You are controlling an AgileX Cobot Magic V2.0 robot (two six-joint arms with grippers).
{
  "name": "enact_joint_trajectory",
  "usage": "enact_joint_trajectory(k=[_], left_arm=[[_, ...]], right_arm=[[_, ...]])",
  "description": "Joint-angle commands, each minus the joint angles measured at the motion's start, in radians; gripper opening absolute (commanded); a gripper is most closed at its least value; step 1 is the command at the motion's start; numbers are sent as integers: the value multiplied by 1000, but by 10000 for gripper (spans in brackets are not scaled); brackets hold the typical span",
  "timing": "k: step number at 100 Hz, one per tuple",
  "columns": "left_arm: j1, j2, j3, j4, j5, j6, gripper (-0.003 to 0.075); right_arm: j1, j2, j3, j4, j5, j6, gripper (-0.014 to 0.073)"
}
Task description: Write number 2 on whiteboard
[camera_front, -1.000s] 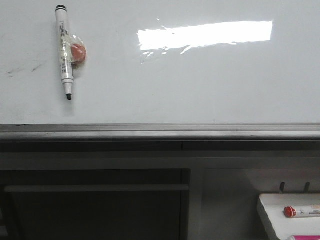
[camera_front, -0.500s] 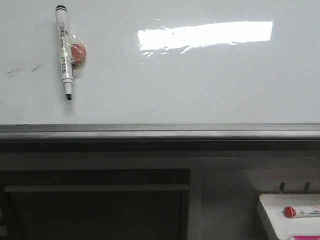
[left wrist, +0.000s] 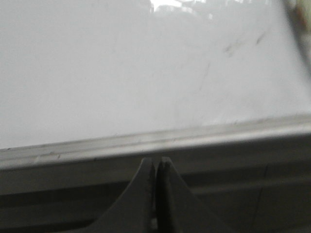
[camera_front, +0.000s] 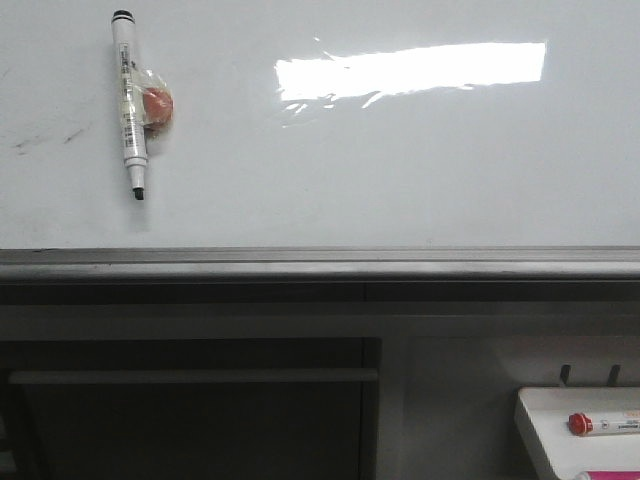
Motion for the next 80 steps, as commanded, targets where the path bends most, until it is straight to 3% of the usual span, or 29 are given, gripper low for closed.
enact_joint_trajectory(k=[1, 15, 33, 44, 50, 61, 80], left_arm=[[-9, -27, 10, -210, -193, -13, -20], [-9, -27, 10, -423, -293, -15, -20], [-9, -27, 8, -644, -364, -15, -20], [-9, -27, 2, -883, -378, -15, -20], [-9, -27, -22, -872, -324, -7, -20], [-9, -16, -122, -692, -180, -7, -20], [-9, 137, -340, -482, -15, -7, -20]], right_arm=[[2, -17, 24, 87, -135, -5, -50], [2, -17, 24, 267, -224, -5, -50], [2, -17, 24, 361, -259, -5, -50], [2, -17, 13, 551, -288, -5, -50], [2, -17, -17, 561, -251, -5, -50], [2, -11, -139, 488, -74, -29, -50], [2, 110, -404, 367, 281, -213, -50]])
